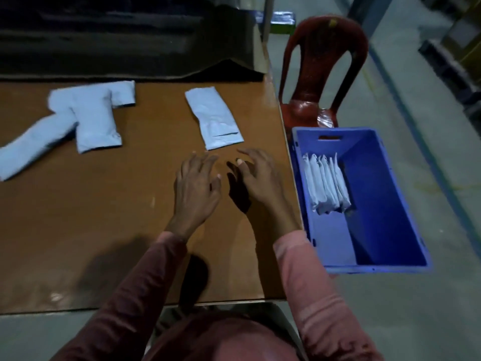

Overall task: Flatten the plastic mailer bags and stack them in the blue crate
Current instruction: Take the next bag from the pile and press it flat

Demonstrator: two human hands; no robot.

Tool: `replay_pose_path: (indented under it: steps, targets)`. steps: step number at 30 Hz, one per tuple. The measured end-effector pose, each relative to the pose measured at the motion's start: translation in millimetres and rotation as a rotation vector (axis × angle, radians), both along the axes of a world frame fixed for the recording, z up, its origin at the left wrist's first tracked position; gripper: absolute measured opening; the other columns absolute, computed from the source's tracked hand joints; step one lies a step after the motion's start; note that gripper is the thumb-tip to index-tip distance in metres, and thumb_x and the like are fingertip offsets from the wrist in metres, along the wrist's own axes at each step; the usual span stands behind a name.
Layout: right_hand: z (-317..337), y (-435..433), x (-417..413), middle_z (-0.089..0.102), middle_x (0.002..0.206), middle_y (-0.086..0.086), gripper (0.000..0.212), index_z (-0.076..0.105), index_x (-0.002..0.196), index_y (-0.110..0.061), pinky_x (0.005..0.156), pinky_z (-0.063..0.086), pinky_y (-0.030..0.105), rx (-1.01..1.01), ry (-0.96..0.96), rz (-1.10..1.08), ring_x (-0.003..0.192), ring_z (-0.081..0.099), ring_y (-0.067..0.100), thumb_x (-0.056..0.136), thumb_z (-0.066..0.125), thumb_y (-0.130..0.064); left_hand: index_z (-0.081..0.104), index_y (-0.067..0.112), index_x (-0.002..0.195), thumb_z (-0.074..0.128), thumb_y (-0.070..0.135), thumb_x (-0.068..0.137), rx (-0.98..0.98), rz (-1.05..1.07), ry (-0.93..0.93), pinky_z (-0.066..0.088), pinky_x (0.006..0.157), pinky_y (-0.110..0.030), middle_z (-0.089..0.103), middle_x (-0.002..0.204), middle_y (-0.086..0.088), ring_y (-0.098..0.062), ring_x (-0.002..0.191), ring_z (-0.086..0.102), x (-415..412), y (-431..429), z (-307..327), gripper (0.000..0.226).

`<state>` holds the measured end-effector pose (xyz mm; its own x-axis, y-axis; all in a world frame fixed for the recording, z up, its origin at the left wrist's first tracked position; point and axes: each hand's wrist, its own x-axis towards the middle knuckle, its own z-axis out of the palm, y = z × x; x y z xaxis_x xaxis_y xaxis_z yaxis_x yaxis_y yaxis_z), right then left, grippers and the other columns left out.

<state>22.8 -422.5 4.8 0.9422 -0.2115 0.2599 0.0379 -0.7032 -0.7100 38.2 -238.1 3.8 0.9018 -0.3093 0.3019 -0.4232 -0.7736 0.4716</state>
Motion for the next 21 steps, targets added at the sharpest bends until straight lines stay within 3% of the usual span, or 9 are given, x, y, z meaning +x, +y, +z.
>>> replay_pose_path:
  steps: [4, 8, 10, 13, 16, 18, 21]
  targets:
    - [4.6, 50.0, 60.0, 0.059, 0.138, 0.004, 0.047, 0.06, 0.136, -0.031, 0.106, 0.042, 0.05, -0.142, 0.119, -0.117, 0.13, 0.049, 0.028, 0.094, 0.057, -0.052, 0.054, 0.018, 0.145, 0.054, 0.023, 0.101, -0.032, 0.059, 0.059, 0.031, 0.118, -0.053, 0.052, 0.153, -0.008, -0.032, 0.147, 0.035, 3.8, 42.5, 1.8, 0.044]
    - [-4.7, 82.0, 109.4, 0.03, 0.161, 0.01, 0.079, 0.032, 0.155, -0.034, 0.116, 0.023, 0.059, -0.283, 0.318, -0.159, 0.15, 0.023, 0.032, 0.087, 0.057, -0.065, 0.053, 0.021, 0.145, 0.056, 0.024, 0.099, -0.073, 0.109, 0.09, 0.032, 0.116, -0.051, 0.053, 0.151, -0.005, -0.028, 0.146, 0.036, 2.7, 74.2, 4.7, 0.046]
    - [-12.1, 90.2, 118.5, 0.028, 0.162, 0.011, 0.078, 0.03, 0.154, -0.035, 0.115, 0.019, 0.063, -0.339, 0.373, -0.19, 0.151, 0.022, 0.035, 0.086, 0.051, -0.065, 0.053, 0.023, 0.145, 0.057, 0.025, 0.1, -0.074, 0.113, 0.093, 0.033, 0.115, -0.049, 0.053, 0.149, -0.004, -0.027, 0.145, 0.036, 1.2, 86.0, 5.0, 0.045]
    - [-10.7, 89.7, 110.7, 0.053, 0.14, 0.011, 0.054, 0.051, 0.137, -0.027, 0.106, 0.035, 0.058, -0.471, 0.292, -0.214, 0.131, 0.046, 0.035, 0.087, 0.049, -0.046, 0.053, 0.024, 0.143, 0.057, 0.028, 0.099, -0.083, 0.113, 0.113, 0.039, 0.112, -0.05, 0.056, 0.144, -0.004, -0.028, 0.142, 0.039, 3.9, 101.4, 0.4, 0.044]
    - [2.7, 84.9, 84.6, 0.067, 0.123, 0.006, 0.04, 0.061, 0.126, -0.027, 0.09, 0.048, 0.045, -0.533, 0.167, -0.218, 0.111, 0.061, 0.031, 0.088, 0.054, -0.036, 0.055, 0.021, 0.141, 0.059, 0.026, 0.096, -0.095, 0.077, 0.117, 0.042, 0.109, -0.055, 0.059, 0.139, -0.007, -0.032, 0.135, 0.046, 9.7, 109.9, -5.3, 0.045]
    - [8.2, 88.3, 63.5, 0.07, 0.116, 0.004, 0.034, 0.064, 0.122, -0.028, 0.077, 0.047, 0.036, -0.481, 0.049, -0.246, 0.097, 0.066, 0.028, 0.091, 0.055, -0.035, 0.056, 0.019, 0.14, 0.061, 0.024, 0.096, -0.101, 0.056, 0.099, 0.041, 0.108, -0.057, 0.059, 0.139, -0.008, -0.033, 0.134, 0.047, 14.0, 112.9, -7.0, 0.045]
    - [5.4, 90.6, 45.5, 0.071, 0.109, 0.004, 0.031, 0.064, 0.122, -0.027, 0.069, 0.049, 0.035, -0.281, -0.086, -0.243, 0.087, 0.066, 0.028, 0.094, 0.053, -0.032, 0.054, 0.019, 0.14, 0.062, 0.021, 0.096, -0.098, 0.032, 0.036, 0.04, 0.11, -0.057, 0.055, 0.143, -0.009, -0.033, 0.136, 0.044, 18.4, 116.7, -4.9, 0.045]
